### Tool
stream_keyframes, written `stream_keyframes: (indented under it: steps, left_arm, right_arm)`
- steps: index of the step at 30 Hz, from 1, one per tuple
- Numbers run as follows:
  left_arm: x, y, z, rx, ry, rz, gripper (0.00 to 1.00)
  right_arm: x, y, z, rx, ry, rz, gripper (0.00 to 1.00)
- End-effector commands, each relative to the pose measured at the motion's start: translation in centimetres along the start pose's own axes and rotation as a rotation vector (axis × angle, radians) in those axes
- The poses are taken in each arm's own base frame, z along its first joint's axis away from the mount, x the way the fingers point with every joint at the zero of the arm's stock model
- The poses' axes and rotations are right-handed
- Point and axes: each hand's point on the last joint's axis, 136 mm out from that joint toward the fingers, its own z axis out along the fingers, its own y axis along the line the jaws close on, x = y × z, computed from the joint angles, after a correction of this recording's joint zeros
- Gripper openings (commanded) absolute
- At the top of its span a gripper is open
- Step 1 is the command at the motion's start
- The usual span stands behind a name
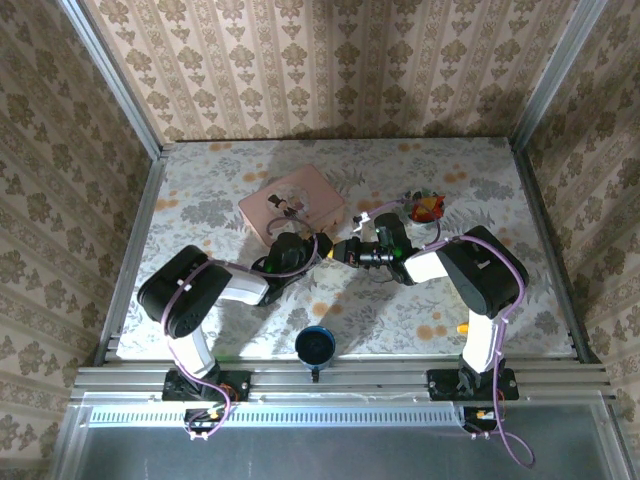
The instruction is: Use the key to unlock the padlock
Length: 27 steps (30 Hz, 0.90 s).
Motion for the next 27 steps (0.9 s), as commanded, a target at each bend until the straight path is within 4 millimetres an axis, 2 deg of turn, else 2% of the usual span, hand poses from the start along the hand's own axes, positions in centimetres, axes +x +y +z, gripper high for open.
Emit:
stream_keyframes:
  steps: [1, 3, 8, 10, 17, 21, 23, 27]
  left_arm:
    - [-0.5, -0.5, -1.1, -0.009, -0.037, 0.036, 0.49]
    - [-0.8, -0.4, -1.5, -0.025, -0.053, 0.046, 0.48]
    - [-1.0, -0.5, -1.6, -0.032, -0.057, 0.06, 0.33]
    - [-0.8, -0.6, -1.4, -0.028, -0.051, 0.059, 0.29]
    - [-0.5, -0.9, -0.5, 0.004, -0.041, 0.043, 0.32]
    - [-0.2, -1.1, 0.0, 0.026, -0.031, 0.034, 0.42]
    - [-0.1, -1.1, 0.2, 0.032, -0.028, 0.024, 0.41]
    - [0.0, -1.1, 0.3, 0.045, -0.033, 0.007, 0.34]
  right_arm:
    - [-1.0, 1.1, -0.1, -0.055, -0.031, -0.042, 0.05]
    - [-1.0, 1.1, 0.0, -0.055, -0.031, -0.042, 0.05]
    - [-1.0, 1.0, 0.0, -0.057, -0.034, -0.039, 0.05]
    - [-1.1, 1.1, 0.1, -0.062, -0.036, -0.039, 0.06]
    - [-1.0, 1.3, 0.1, -0.072, -0.034, -0.03, 0.07]
    - [-1.1, 1.3, 0.1, -0.084, -0.04, -0.019, 0.07]
    - [-1.2, 1.4, 0.2, -0.094, -0.045, -0.011, 0.07]
    - [-1.2, 1.5, 0.4, -0.109, -0.046, -0.001, 0.07]
